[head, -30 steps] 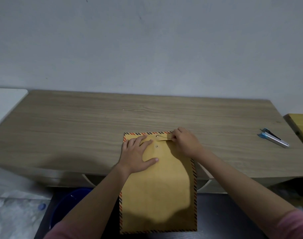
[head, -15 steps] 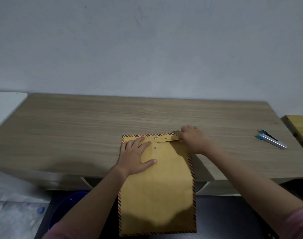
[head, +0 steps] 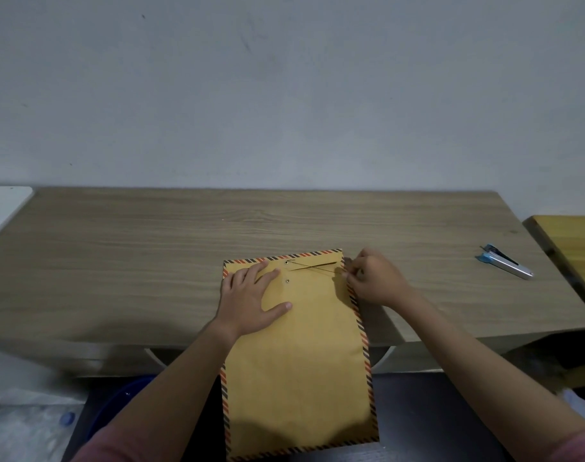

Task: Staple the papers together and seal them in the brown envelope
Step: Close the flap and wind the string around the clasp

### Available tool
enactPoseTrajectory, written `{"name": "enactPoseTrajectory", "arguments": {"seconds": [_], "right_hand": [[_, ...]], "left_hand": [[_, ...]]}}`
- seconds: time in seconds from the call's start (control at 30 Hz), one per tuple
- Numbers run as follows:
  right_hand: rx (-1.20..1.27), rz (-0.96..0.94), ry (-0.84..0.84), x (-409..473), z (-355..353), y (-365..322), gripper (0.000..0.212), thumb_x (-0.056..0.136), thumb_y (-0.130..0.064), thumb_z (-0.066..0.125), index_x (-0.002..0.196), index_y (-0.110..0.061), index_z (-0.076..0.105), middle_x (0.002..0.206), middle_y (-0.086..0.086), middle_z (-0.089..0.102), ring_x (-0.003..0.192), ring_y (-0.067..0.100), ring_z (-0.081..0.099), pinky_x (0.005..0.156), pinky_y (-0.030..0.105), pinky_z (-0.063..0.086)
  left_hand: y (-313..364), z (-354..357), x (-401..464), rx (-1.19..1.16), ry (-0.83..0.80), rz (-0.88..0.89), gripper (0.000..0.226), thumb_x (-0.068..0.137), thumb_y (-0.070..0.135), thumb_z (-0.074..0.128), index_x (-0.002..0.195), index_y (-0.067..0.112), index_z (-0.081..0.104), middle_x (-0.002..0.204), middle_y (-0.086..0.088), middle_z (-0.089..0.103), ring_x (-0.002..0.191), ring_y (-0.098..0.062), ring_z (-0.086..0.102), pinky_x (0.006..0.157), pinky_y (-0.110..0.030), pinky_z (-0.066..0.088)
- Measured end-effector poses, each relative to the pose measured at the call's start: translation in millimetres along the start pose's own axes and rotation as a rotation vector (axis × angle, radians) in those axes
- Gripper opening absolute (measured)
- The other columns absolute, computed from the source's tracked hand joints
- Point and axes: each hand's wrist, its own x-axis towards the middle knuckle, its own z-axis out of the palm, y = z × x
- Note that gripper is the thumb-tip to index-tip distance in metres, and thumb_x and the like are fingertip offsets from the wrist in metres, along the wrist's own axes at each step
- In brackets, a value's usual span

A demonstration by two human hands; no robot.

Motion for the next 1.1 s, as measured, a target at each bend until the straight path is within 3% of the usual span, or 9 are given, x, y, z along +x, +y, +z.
{"name": "enactPoseTrajectory", "arguments": {"seconds": [0.1,0.27,0.43,0.7,0.83,0.93,1.1], "right_hand": [[0.015,0.076,0.046,-5.6,4.7,2.5,0.015,0.085,-0.028,0.062,0.092,-0.016,0.067,0.097,0.004,0.052,0.090,0.021,0.054,0.071,0.030,0.044],[0.100,0.093,0.170,-6.0,15.1,-8.8,0.033,0.080,-0.024,0.066,0.111,-0.015,0.063,0.105,0.004,0.055,0.101,0.024,0.052,0.082,0.038,0.047],[0.150,-0.002,0.136,8.1,35.1,-47.6,0.032,0.082,-0.029,0.065,0.110,-0.014,0.066,0.107,0.007,0.060,0.105,0.027,0.052,0.086,0.037,0.041],[0.268,0.175,0.153,31.5,56.8,-69.2,0.015,0.086,-0.013,0.058,0.093,-0.008,0.071,0.096,0.013,0.059,0.099,0.032,0.052,0.086,0.042,0.042],[0.083,0.111,0.088,34.7,56.9,-67.2,0.019,0.092,-0.016,0.047,0.098,-0.007,0.063,0.104,0.013,0.055,0.106,0.032,0.048,0.087,0.041,0.040],[0.002,0.059,0.078,33.4,58.2,-68.1,0.019,0.094,-0.016,0.042,0.100,-0.007,0.057,0.107,0.013,0.057,0.107,0.032,0.049,0.086,0.040,0.037],[-0.028,-0.102,0.158,18.1,67.6,-67.7,0.017,0.090,-0.012,0.048,0.092,-0.002,0.061,0.088,0.014,0.061,0.085,0.034,0.056,0.073,0.040,0.042]], "left_hand": [[0.4,-0.7,0.1,0.008,-0.012,0.001,0.085,0.069,0.085,0.026,0.142,0.042,0.031,0.154,0.013,0.023,0.137,-0.019,0.025,0.113,-0.048,0.013],[-0.3,-0.3,0.1,0.010,-0.023,-0.002,0.085,0.069,0.085,0.026,0.142,0.042,0.030,0.154,0.013,0.021,0.137,-0.019,0.024,0.114,-0.049,0.012],[0.4,-1.2,-0.1,0.002,-0.021,-0.004,0.084,0.070,0.084,0.028,0.142,0.042,0.030,0.154,0.013,0.022,0.137,-0.019,0.024,0.114,-0.049,0.012],[-0.1,-3.0,-0.5,0.013,-0.043,-0.007,0.086,0.069,0.085,0.025,0.144,0.043,0.025,0.155,0.013,0.018,0.138,-0.019,0.022,0.114,-0.049,0.011],[-0.2,-4.2,2.3,0.043,-0.066,-0.003,0.089,0.069,0.086,0.023,0.147,0.045,0.010,0.155,0.010,0.019,0.136,-0.021,0.024,0.112,-0.050,0.017],[-1.4,-9.2,8.9,0.121,-0.071,0.020,0.091,0.066,0.088,0.024,0.146,0.048,0.005,0.149,0.008,0.025,0.129,-0.021,0.030,0.102,-0.045,0.026],[-1.8,-18.8,22.9,0.156,-0.151,0.031,0.097,0.061,0.092,0.032,0.145,0.049,0.008,0.140,0.006,0.027,0.123,-0.022,0.031,0.098,-0.044,0.028]]}}
